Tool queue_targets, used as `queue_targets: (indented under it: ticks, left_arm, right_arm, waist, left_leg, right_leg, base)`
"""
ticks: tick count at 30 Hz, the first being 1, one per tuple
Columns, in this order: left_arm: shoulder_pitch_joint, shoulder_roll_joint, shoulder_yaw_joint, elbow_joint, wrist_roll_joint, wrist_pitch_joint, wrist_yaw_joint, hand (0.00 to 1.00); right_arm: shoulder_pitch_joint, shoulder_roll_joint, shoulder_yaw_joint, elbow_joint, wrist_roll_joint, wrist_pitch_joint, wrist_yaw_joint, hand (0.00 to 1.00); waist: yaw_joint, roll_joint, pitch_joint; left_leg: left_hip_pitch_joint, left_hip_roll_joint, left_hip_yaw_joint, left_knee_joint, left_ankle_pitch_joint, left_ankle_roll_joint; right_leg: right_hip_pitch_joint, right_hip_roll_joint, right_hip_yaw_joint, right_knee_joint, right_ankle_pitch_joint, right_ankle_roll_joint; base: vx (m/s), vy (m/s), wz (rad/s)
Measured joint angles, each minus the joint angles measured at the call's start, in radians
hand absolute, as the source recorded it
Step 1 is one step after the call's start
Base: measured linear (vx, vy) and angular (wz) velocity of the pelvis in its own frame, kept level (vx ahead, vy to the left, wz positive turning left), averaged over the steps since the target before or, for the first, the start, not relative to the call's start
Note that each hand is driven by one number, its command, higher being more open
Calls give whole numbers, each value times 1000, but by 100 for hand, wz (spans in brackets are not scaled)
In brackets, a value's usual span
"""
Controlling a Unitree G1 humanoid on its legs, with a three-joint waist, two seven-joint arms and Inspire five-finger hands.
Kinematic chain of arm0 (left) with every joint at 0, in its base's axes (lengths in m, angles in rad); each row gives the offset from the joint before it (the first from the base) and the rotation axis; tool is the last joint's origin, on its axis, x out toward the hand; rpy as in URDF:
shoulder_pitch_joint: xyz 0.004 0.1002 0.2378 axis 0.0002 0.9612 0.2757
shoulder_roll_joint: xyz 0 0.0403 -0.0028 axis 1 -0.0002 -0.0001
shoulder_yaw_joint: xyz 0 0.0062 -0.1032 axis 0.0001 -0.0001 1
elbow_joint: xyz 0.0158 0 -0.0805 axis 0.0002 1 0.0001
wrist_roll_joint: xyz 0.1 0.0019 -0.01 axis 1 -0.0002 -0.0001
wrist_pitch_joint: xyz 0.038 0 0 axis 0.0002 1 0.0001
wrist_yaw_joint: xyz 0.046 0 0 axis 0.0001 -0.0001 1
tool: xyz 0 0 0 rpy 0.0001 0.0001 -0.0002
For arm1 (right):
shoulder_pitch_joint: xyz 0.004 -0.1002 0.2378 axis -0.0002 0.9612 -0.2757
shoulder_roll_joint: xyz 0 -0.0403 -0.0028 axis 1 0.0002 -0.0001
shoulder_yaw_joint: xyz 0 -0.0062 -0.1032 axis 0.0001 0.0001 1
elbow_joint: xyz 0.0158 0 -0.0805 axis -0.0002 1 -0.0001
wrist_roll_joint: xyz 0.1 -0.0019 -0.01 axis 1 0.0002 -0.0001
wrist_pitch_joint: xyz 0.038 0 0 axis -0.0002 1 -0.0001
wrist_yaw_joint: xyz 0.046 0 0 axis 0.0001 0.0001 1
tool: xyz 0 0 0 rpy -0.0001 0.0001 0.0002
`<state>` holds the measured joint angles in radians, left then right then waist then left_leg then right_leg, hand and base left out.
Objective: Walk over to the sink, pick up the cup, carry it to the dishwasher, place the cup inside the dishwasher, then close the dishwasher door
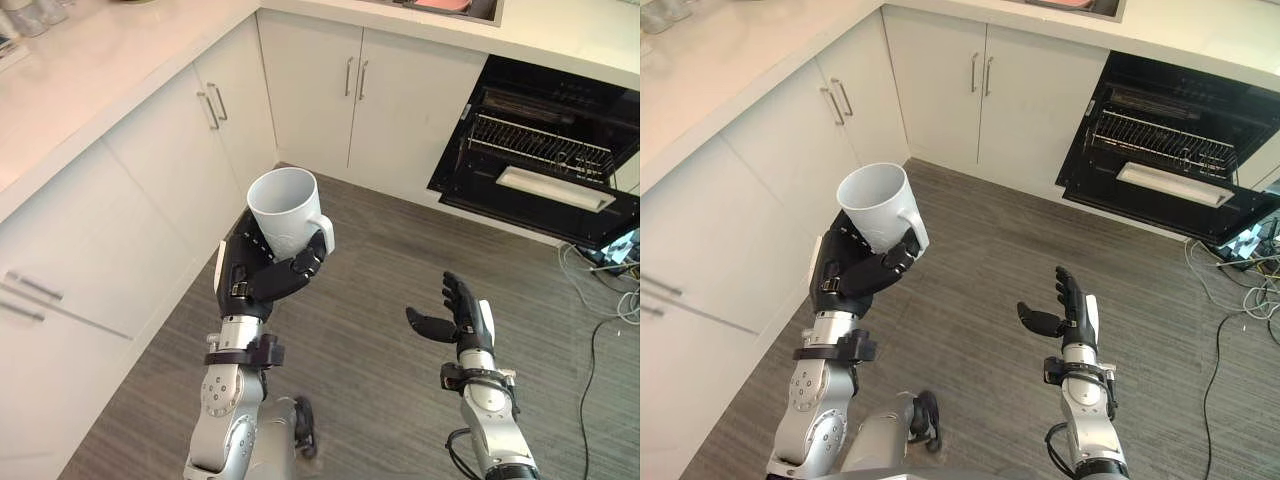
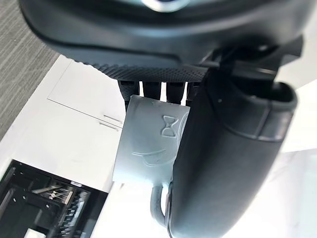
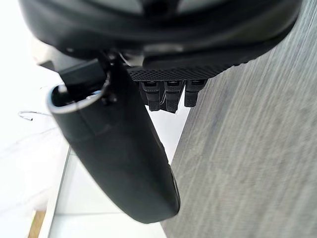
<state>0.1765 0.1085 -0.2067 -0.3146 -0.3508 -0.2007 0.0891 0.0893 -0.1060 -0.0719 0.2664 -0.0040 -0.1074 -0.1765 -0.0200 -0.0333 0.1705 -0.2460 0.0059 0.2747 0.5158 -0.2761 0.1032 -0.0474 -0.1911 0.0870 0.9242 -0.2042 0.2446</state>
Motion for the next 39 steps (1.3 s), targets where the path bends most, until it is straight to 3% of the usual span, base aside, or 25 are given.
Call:
queue_targets:
  ticks: [2,4,5,6,8,9,10,11,12,13,14,16,19,21,22,24,25,26,27,30,32,33,36,38,39]
  left_arm:
    - [0,-4,-10,-1,0,-8,0,30]
    - [-9,-2,-20,-1,0,-15,-4,30]
    - [-9,-2,-21,-1,0,-16,-6,30]
    - [-9,-1,-19,-1,0,-16,-7,30]
    - [-7,0,-13,1,0,-16,-5,30]
    - [-2,-1,-14,13,1,-16,-1,30]
    - [2,-8,-16,29,10,-17,-2,30]
    - [3,-20,-18,40,22,-16,-2,30]
    - [-5,-31,-13,52,28,-17,-1,30]
    - [-1,-56,-15,66,29,-11,-1,30]
    - [6,-69,-17,72,29,-10,-1,30]
    - [30,-81,-40,71,29,-9,-2,30]
    - [35,-81,-62,71,30,-10,-9,30]
    - [35,-81,-62,74,31,-9,-9,30]
    - [36,-80,-59,75,31,-9,-9,30]
    - [36,-82,-53,74,34,-10,-7,30]
    - [37,-79,-53,74,37,-11,-5,30]
    - [35,-66,-42,73,37,-11,-1,30]
    - [32,-63,-35,73,37,-11,1,30]
    - [30,-43,-28,73,37,-2,21,30]
    - [33,-34,-15,73,37,0,27,30]
    - [34,-29,-14,73,37,0,32,30]
    - [37,-27,-12,63,37,-7,38,30]
    - [36,-28,2,50,37,-16,37,30]
    - [36,-27,15,50,37,-16,37,30]
  right_arm:
    - [-4,13,14,-2,-2,-1,0,90]
    - [-7,18,18,-10,-3,-7,0,90]
    - [-12,19,18,-11,-3,-7,-2,90]
    - [-14,20,18,-11,-3,-7,-3,90]
    - [-14,22,18,-17,-3,-7,-9,90]
    - [0,20,17,-31,-4,-7,-15,90]
    - [17,15,13,-49,-7,-5,-18,90]
    - [21,12,11,-66,-11,-4,-18,90]
    - [31,19,11,-113,-12,-2,-16,90]
    - [66,26,11,-190,-12,1,-17,90]
    - [85,31,13,-236,-11,1,-20,90]
    - [120,63,19,-393,-9,-12,-51,90]
    - [75,72,23,-479,7,-97,-68,90]
    - [48,69,25,-470,12,-104,-68,90]
    - [41,65,23,-447,15,-105,-69,90]
    - [31,50,17,-397,27,-105,-69,90]
    - [35,42,19,-358,42,-102,-67,90]
    - [37,50,31,-331,53,-89,-64,90]
    - [39,51,41,-327,55,-86,-63,90]
    - [37,53,69,-327,55,-81,-52,90]
    - [18,63,93,-316,53,-79,-27,90]
    - [13,66,99,-307,53,-79,-22,90]
    - [-6,68,130,-279,50,-78,-9,90]
    - [-31,68,149,-276,50,-78,3,90]
    - [-54,68,162,-262,50,-78,5,90]
  waist:
    - [1,4,-1]
    - [-19,7,-4]
    - [-38,11,-6]
    - [-46,9,-7]
    - [-55,-5,-15]
    - [-72,-5,-23]
    - [-83,17,-38]
    - [-73,50,-49]
    - [-73,67,-39]
    - [-72,80,-31]
    - [-65,84,-27]
    - [-40,85,-25]
    - [-13,82,-24]
    - [-5,75,-20]
    - [-1,63,-14]
    - [3,80,-22]
    - [5,91,-30]
    - [3,63,-30]
    - [0,54,-33]
    - [4,48,-34]
    - [7,38,-31]
    - [6,36,-31]
    - [5,32,-52]
    - [4,27,-56]
    - [0,28,-56]
  left_leg:
    - [182,1,36,-157,-3,-8]
    - [281,8,45,-238,-9,-24]
    - [341,15,48,-293,-12,-43]
    - [370,15,50,-318,-14,-54]
    - [456,4,58,-366,-41,-100]
    - [511,-1,44,-376,-60,-130]
    - [533,17,27,-359,-69,-145]
    - [521,57,25,-297,-73,-154]
    - [459,109,9,-93,-62,-169]
    - [372,176,-10,199,44,-176]
    - [327,211,-27,337,77,-174]
    - [191,290,-44,620,60,-166]
    - [11,303,-45,580,-2,-123]
    - [-49,258,-72,395,-25,-122]
    - [-61,194,-135,208,-16,-137]
    - [-55,121,-265,-83,44,-170]
    - [-27,104,-287,-135,174,-197]
    - [-20,76,-263,-97,184,-156]
    - [-30,70,-245,-65,158,-146]
    - [-24,67,-140,39,46,-91]
    - [80,52,-59,-32,12,-52]
    - [117,49,-39,-58,9,-47]
    - [251,60,43,-177,3,-36]
    - [295,75,96,-224,3,-36]
    - [324,87,126,-243,3,-36]
  right_leg:
    - [-169,27,-103,51,-68,-121]
    - [-286,53,-189,-54,-98,-175]
    - [-333,76,-254,-231,-82,-197]
    - [-345,85,-283,-334,-51,-209]
    - [-375,131,-325,-593,89,-238]
    - [-363,154,-302,-618,246,-299]
    - [-353,175,-283,-597,312,-316]
    - [-349,208,-280,-572,272,-322]
    - [-312,230,-284,-554,225,-335]
    - [-239,262,-283,-570,186,-350]
    - [-189,276,-276,-589,170,-356]
    - [-23,314,-225,-691,151,-366]
    - [116,295,-127,-785,133,-350]
    - [167,262,-74,-796,101,-332]
    - [189,231,-42,-793,73,-311]
    - [197,203,14,-772,19,-272]
    - [202,193,53,-743,-29,-247]
    - [202,158,94,-716,-69,-227]
    - [197,142,107,-703,-83,-218]
    - [150,102,179,-605,-104,-190]
    - [38,64,136,-353,-88,-60]
    - [13,48,99,-297,-93,-68]
    - [-123,24,-113,-190,-148,-166]
    - [-209,8,-272,-235,-153,-200]
    - [-236,-2,-413,-322,-122,-247]
  base:
    - [619,153,-49]
    - [583,71,-27]
    - [544,44,-9]
    - [599,20,-9]
    - [633,3,-6]
    - [574,-24,20]
    - [745,-64,5]
    - [755,-106,-16]
    - [883,-126,-37]
    - [721,-100,-24]
    - [692,-69,-38]
    - [631,-20,-54]
    - [563,102,-75]
    - [444,228,-72]
    - [407,318,-74]
    - [397,361,-82]
    - [419,408,-91]
    - [425,415,-87]
    - [524,477,-82]
    - [447,393,-87]
    - [326,255,-96]
    - [283,173,-91]
    - [217,90,-76]
    - [248,11,-84]
    - [360,-63,-76]
